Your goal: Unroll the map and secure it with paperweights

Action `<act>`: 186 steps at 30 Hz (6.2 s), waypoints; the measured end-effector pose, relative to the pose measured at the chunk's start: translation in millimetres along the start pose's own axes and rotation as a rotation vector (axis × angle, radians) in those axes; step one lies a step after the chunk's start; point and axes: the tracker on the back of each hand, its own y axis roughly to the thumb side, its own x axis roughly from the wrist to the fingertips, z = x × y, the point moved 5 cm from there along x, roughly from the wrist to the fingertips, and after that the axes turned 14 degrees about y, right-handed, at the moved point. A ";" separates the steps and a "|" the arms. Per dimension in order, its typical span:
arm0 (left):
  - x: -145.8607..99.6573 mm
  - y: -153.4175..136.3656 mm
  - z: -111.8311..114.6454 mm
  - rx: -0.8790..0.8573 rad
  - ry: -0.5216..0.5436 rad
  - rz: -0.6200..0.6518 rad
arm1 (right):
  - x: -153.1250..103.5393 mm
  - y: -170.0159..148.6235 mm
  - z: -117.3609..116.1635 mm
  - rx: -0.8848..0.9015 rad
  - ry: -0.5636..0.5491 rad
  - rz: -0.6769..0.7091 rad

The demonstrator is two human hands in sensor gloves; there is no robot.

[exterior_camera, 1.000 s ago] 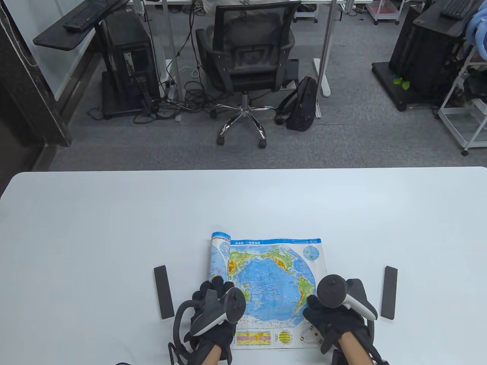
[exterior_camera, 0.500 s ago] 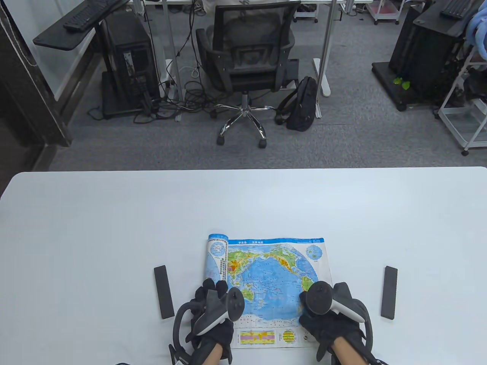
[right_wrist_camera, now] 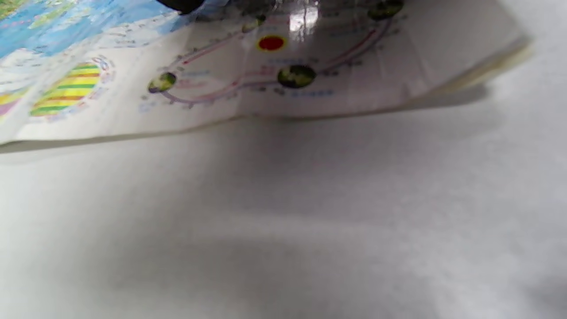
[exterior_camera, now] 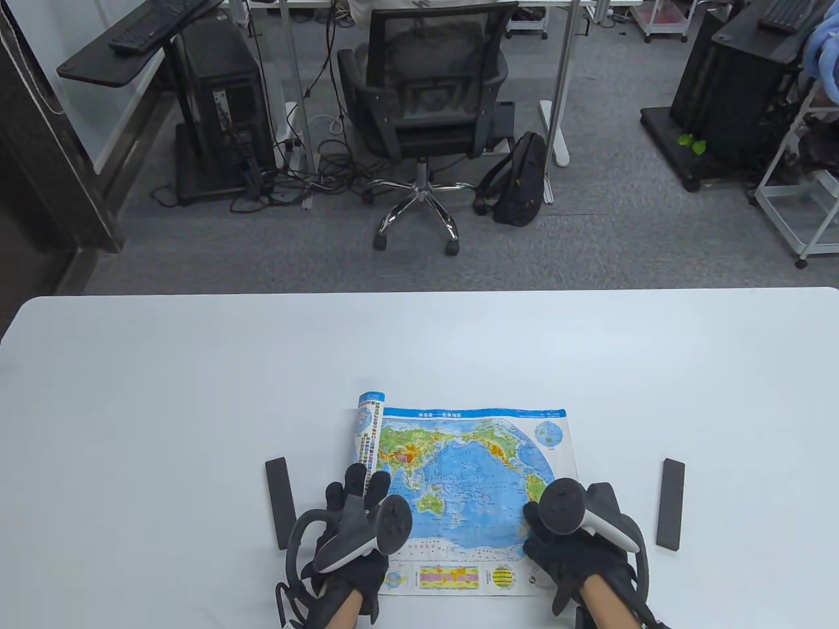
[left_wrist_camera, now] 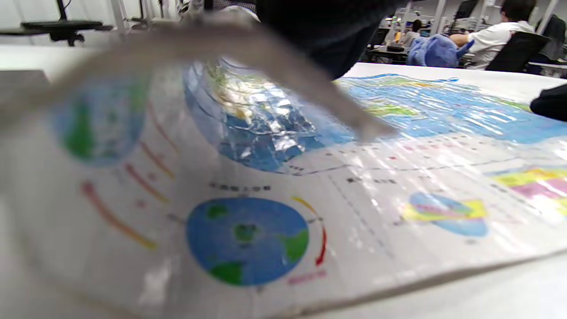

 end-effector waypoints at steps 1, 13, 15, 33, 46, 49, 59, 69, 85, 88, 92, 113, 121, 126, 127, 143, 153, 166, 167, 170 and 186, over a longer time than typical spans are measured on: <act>-1.3 -5.6 1.0 -0.030 -0.018 -0.038 | -0.7 -2.5 0.7 0.010 0.002 0.000; -8.6 -55.3 18.3 -0.048 -0.078 -0.297 | -5.8 -15.7 6.8 0.031 -0.022 -0.045; -8.6 -59.0 25.1 -0.055 -0.099 -0.312 | -6.4 -16.2 7.1 0.013 -0.028 -0.066; 2.2 -53.4 35.8 -0.088 -0.138 -0.284 | -4.6 -19.5 4.9 0.025 -0.011 -0.069; 37.3 -8.8 25.7 0.226 -0.190 -0.213 | -4.6 -20.9 5.7 0.028 -0.019 -0.076; 49.5 26.2 27.8 0.242 -0.212 -0.164 | -4.5 -21.2 5.6 0.033 -0.020 -0.071; 76.1 140.7 51.5 -0.018 -0.273 0.071 | -4.0 -22.0 5.9 0.045 -0.016 -0.061; 82.0 158.5 82.5 -0.217 -0.463 0.054 | -4.0 -23.4 6.0 0.058 -0.002 -0.050; 81.0 157.5 87.5 -0.201 -0.497 0.026 | -22.4 -28.1 23.9 0.082 -0.025 0.032; 80.8 157.9 87.9 -0.204 -0.502 0.024 | -42.2 -33.0 42.4 0.168 -0.119 0.117; 80.7 158.2 87.9 -0.203 -0.502 0.022 | -68.4 -51.0 66.3 0.269 -0.267 0.173; 81.0 158.3 87.4 -0.198 -0.495 0.022 | -34.4 -149.4 39.9 0.359 -0.275 -0.312; 81.2 158.6 86.9 -0.194 -0.487 0.022 | -45.0 -143.7 52.2 0.172 -0.397 -0.483; 79.8 159.9 87.3 -0.191 -0.489 0.015 | -47.0 -147.1 52.9 0.206 -0.428 -0.481; 79.8 160.0 87.2 -0.191 -0.486 0.015 | -48.4 -147.7 53.6 0.220 -0.441 -0.472; 68.2 174.4 88.5 -0.175 -0.505 0.023 | -94.1 -47.4 75.1 0.362 -0.568 0.218; 66.9 176.6 89.1 -0.178 -0.504 0.024 | -38.6 -31.6 39.7 0.079 -0.361 -0.031; 66.2 178.2 89.4 -0.181 -0.503 0.029 | -15.5 -24.9 35.6 -0.074 -0.342 -0.148; 66.0 178.4 89.5 -0.182 -0.504 0.030 | -14.7 -24.8 36.3 -0.077 -0.339 -0.154; 65.9 178.5 89.5 -0.184 -0.503 0.030 | -11.5 -25.4 39.7 -0.067 -0.344 -0.160; 66.1 170.9 78.1 -0.203 -0.435 0.082 | -5.5 -23.1 40.9 -0.074 -0.318 -0.186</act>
